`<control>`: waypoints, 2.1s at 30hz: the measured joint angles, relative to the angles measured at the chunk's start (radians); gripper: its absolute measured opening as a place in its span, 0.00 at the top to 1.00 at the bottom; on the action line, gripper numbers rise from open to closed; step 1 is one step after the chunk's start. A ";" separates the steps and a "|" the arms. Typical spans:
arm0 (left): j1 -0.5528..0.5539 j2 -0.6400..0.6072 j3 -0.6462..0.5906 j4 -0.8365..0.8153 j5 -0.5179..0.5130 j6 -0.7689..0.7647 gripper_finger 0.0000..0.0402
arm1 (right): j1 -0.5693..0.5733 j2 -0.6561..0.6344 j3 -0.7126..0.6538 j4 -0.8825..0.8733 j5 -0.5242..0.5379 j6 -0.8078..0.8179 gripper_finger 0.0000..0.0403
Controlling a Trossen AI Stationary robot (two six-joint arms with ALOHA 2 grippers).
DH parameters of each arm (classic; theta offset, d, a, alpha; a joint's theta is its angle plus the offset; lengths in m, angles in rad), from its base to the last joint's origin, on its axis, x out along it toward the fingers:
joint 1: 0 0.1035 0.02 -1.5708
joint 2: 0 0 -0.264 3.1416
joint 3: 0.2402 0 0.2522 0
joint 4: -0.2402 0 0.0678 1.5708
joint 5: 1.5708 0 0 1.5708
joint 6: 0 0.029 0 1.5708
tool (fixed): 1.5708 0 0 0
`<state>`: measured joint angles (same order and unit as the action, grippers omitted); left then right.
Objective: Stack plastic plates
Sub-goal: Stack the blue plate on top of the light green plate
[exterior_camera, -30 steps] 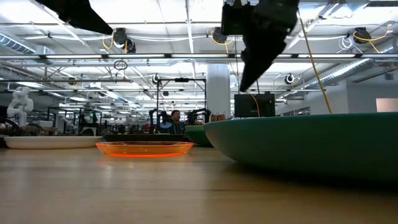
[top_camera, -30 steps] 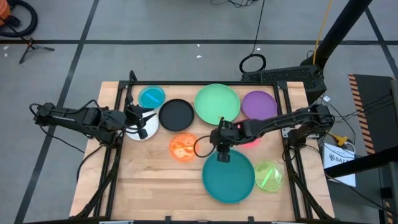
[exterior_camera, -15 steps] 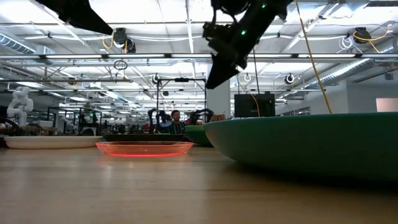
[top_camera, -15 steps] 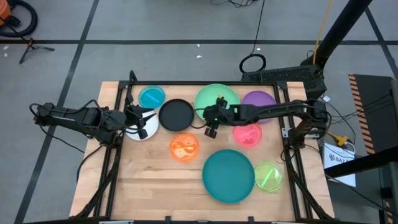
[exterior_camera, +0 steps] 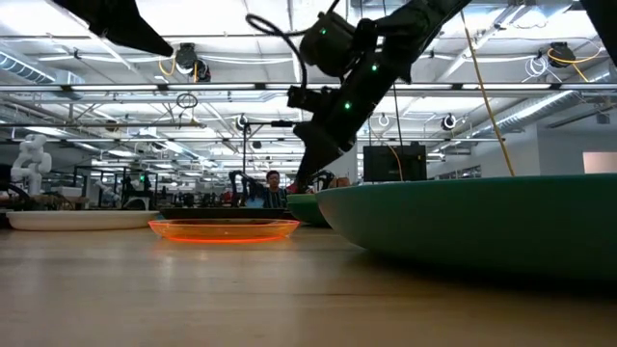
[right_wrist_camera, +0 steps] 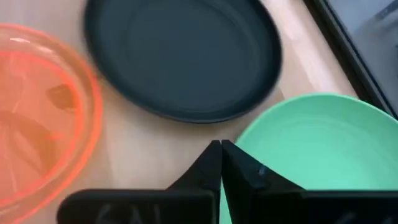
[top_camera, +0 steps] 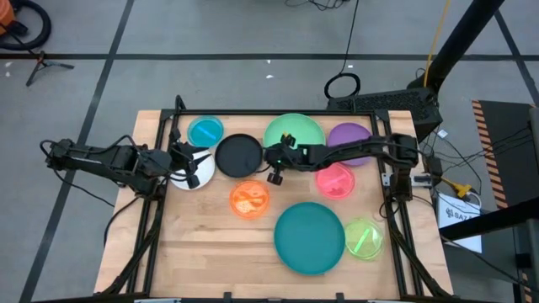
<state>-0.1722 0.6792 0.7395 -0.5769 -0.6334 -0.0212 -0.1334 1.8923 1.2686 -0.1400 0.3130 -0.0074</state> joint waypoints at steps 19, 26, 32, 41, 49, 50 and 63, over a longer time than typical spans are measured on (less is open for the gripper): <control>0.000 0.000 0.000 -0.005 0.000 -0.011 0.75 | -0.023 0.037 0.000 0.000 -0.001 0.057 1.00; 0.000 0.000 0.000 -0.026 -0.001 -0.014 0.75 | 0.027 -0.054 -0.001 -0.036 -0.048 0.091 1.00; 0.000 0.000 0.000 -0.026 -0.001 -0.019 0.75 | 0.098 -0.156 -0.001 -0.168 -0.256 0.118 1.00; 0.000 0.000 0.000 -0.024 -0.001 -0.033 0.75 | 0.204 -0.176 -0.001 -0.390 -0.418 0.157 0.90; 0.000 0.000 0.000 -0.024 -0.001 -0.037 0.75 | 0.228 -0.171 0.000 -0.444 -0.364 0.173 0.60; 0.000 0.000 0.000 -0.024 -0.001 -0.037 0.75 | 0.227 -0.171 -0.001 -0.450 -0.362 0.175 0.57; 0.000 0.000 0.000 -0.027 0.001 -0.037 0.75 | 0.228 -0.084 -0.001 -0.492 -0.370 0.174 0.50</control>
<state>-0.1724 0.6796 0.7399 -0.6036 -0.6323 -0.0579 0.0948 1.8086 1.2678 -0.6323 -0.0570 0.1671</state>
